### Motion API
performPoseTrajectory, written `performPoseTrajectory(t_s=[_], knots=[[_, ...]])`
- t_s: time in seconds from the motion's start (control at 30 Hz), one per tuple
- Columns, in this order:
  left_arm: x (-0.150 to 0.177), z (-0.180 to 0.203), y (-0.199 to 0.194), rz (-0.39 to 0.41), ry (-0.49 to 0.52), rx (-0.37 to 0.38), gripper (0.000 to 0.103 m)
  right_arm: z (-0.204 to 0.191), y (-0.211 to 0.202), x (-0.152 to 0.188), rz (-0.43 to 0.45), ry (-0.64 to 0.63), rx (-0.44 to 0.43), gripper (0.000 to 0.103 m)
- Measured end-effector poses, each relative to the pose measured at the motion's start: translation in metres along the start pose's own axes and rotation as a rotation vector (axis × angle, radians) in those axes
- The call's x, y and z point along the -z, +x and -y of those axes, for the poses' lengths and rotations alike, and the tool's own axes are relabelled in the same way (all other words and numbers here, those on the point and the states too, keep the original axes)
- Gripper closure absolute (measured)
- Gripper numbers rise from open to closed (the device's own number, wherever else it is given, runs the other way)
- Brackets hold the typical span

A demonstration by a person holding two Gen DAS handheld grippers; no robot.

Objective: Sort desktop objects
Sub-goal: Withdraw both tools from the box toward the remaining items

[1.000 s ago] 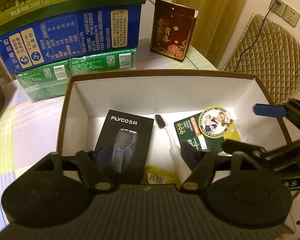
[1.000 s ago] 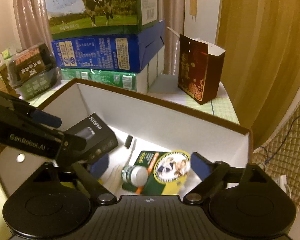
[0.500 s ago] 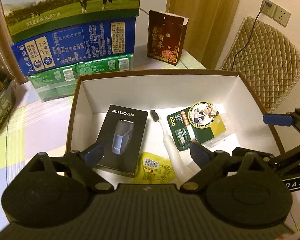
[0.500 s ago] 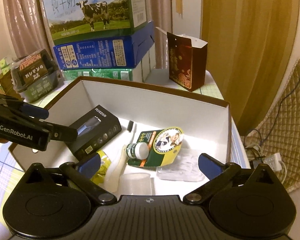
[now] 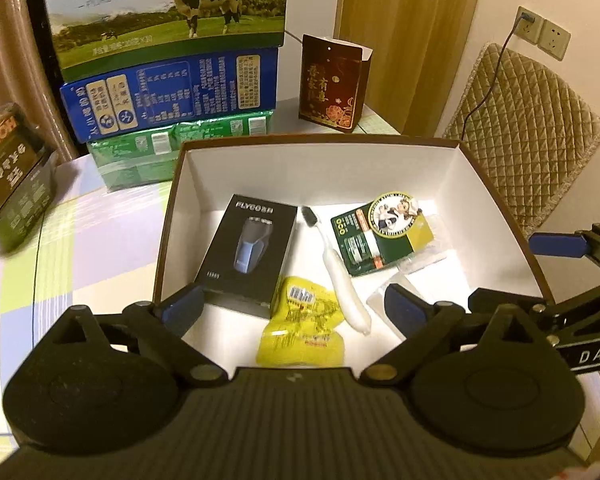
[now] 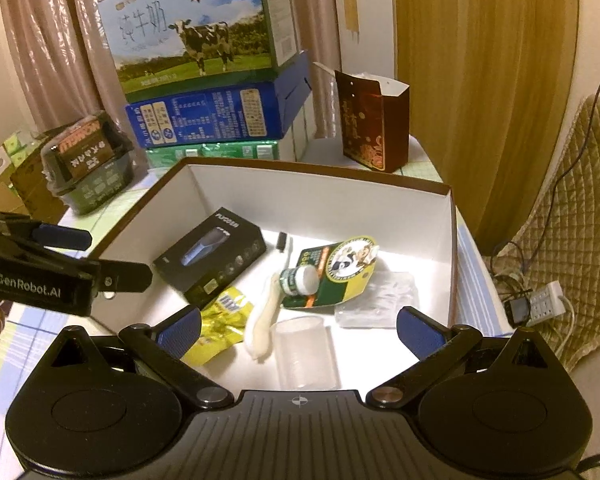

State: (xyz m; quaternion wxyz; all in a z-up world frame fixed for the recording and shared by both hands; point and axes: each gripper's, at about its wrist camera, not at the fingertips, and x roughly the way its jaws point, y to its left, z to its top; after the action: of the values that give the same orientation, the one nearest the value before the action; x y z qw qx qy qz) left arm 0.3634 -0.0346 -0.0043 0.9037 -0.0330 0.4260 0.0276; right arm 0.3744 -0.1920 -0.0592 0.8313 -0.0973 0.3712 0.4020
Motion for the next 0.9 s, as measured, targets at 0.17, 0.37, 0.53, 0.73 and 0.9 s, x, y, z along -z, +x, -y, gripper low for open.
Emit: performPoseTrajectory(t_s=[0.17,0.37,0.53,0.73,0.9], knots=[[0.014,-0.001,-0.015,0.006,-0.009,-0.004,0.008,-0.009,-0.013,0.008,0.003,-0.001,-0.004,0.002],[0.027,-0.001,-0.03,0.016,-0.01,-0.03,0.007,-0.017,-0.028,0.016,0.008,-0.005,-0.003,0.002],[0.036,0.001,-0.043,0.032,0.0,-0.047,0.004,-0.021,-0.038,0.022,0.011,-0.008,-0.003,0.002],[0.047,0.006,-0.056,0.036,0.02,-0.053,0.003,-0.028,-0.053,0.034,0.014,-0.01,-0.003,0.002],[0.058,0.008,-0.067,0.04,0.026,-0.061,0.001,-0.032,-0.061,0.044,0.008,-0.013,0.0,0.002]])
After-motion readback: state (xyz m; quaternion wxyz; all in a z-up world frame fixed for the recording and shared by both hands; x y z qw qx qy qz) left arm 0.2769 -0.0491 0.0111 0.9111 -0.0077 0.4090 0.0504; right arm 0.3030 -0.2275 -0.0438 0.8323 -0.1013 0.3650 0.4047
